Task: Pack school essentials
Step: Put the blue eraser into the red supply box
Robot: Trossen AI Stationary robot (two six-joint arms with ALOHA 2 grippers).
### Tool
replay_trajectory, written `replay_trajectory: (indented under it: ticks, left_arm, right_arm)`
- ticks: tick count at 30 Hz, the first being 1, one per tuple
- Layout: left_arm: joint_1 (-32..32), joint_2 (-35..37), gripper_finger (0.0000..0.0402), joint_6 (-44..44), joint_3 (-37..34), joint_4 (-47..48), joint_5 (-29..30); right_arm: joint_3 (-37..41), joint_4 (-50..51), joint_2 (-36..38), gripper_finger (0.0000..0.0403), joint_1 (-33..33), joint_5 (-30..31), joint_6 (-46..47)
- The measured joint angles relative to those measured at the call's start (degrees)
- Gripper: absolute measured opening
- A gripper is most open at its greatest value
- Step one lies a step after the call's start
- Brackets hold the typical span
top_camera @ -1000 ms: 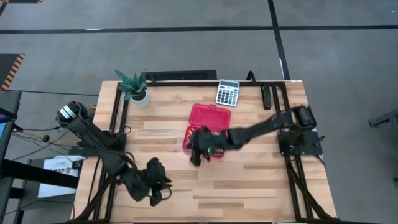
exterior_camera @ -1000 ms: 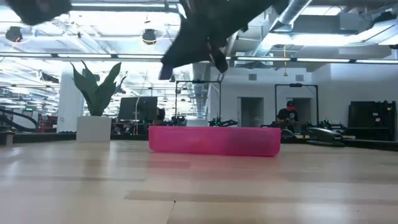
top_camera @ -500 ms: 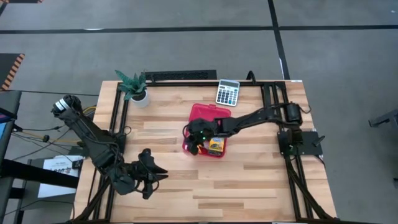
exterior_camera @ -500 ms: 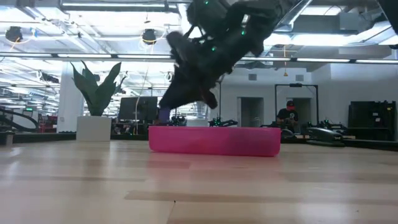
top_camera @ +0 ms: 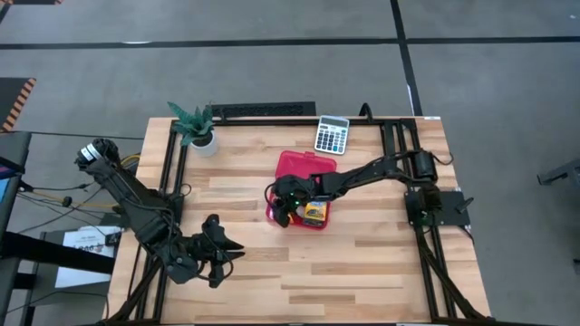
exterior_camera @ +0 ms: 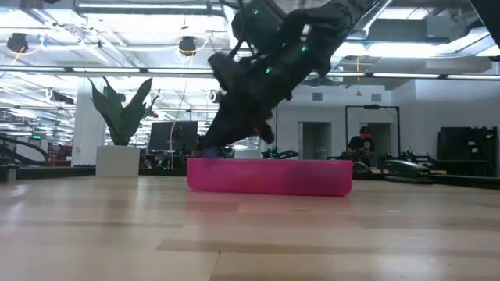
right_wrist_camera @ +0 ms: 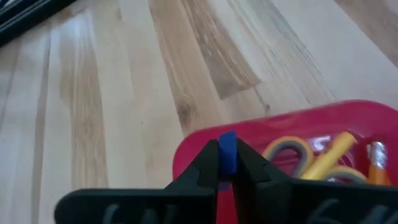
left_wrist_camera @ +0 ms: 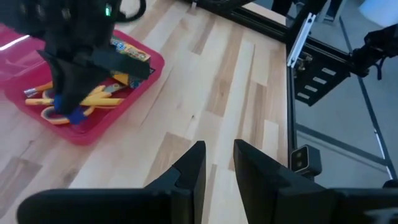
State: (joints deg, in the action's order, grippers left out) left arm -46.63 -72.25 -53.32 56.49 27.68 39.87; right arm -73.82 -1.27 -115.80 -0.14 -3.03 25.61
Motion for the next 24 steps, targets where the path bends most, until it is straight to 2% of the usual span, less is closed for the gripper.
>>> replay_trajectory:
  ticks: [5,16,20,24]
  left_arm:
    - [0.0,0.0,0.0071,-0.2,0.0,0.0,0.0]
    - [0.0,0.0,0.0071,-0.3,0.0,0.0,0.1]
    - [0.0,0.0,0.0071,-0.4,0.0,-0.1,0.1]
    - [0.0,0.0,0.0071,-0.4,0.0,-0.2,0.2]
  right_arm:
    - [0.0,0.0,-2.8,0.0030,0.1,0.0,0.0]
    - [0.1,1.0,-2.9,0.0060,-0.8,0.3,2.2]
    - [0.1,1.5,-2.7,0.0085,-0.8,0.3,1.6]
    - [0.0,3.8,0.0,0.0130,-1.4,0.0,1.0]
